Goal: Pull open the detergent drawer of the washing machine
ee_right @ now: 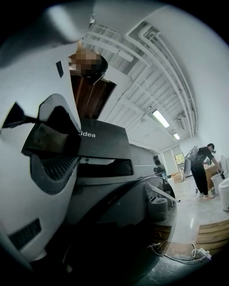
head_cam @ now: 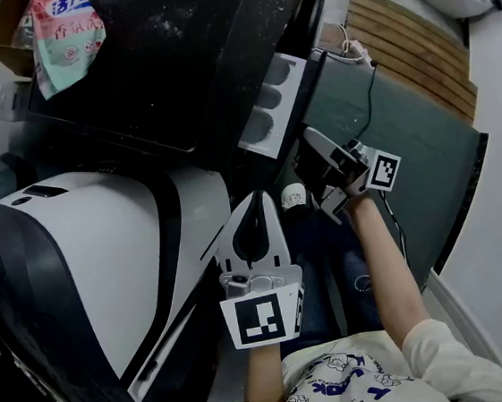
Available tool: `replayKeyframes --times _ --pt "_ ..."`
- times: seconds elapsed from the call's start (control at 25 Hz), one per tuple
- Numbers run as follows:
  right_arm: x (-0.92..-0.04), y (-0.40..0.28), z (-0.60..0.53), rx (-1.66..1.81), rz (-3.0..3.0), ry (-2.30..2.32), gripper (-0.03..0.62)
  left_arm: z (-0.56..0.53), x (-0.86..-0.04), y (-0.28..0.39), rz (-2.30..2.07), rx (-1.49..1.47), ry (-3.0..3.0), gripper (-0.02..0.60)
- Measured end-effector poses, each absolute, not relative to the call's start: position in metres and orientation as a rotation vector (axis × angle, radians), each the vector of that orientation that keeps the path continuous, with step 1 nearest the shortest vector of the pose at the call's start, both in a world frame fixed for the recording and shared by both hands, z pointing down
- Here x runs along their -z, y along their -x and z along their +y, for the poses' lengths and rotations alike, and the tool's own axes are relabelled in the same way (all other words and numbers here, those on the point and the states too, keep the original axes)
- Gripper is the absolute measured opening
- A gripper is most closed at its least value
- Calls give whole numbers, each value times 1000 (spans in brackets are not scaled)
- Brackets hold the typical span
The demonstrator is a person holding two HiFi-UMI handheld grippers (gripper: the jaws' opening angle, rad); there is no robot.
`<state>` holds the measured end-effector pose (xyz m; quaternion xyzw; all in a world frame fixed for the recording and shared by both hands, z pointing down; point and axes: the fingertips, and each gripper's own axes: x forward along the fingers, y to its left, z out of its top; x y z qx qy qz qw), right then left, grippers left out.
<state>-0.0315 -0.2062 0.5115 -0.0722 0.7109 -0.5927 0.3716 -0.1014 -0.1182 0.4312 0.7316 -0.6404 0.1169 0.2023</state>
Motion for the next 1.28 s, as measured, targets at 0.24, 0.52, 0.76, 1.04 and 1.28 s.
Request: replayKeyframes --times 0.24,0.52,0.76,1.04,1.28 --pt "-512 13 -198 1513 1817 193 163 -114 -433 94 -1758 -381 -2089 14" --pt "-512 2 -193 1509 1819 191 163 -114 -430 80 -1753 -354 -2094 14" --pt "-513 -10 -188 1512 1817 187 163 -112 -430 72 -1747 -381 -2114 14" --pt "-512 -20 -184 1512 1820 188 163 -112 -429 62 -1736 -378 -2129 14" --pt "-512 -29 -180 1512 1815 191 163 -110 -427 55 -1725 -381 -2138 14"
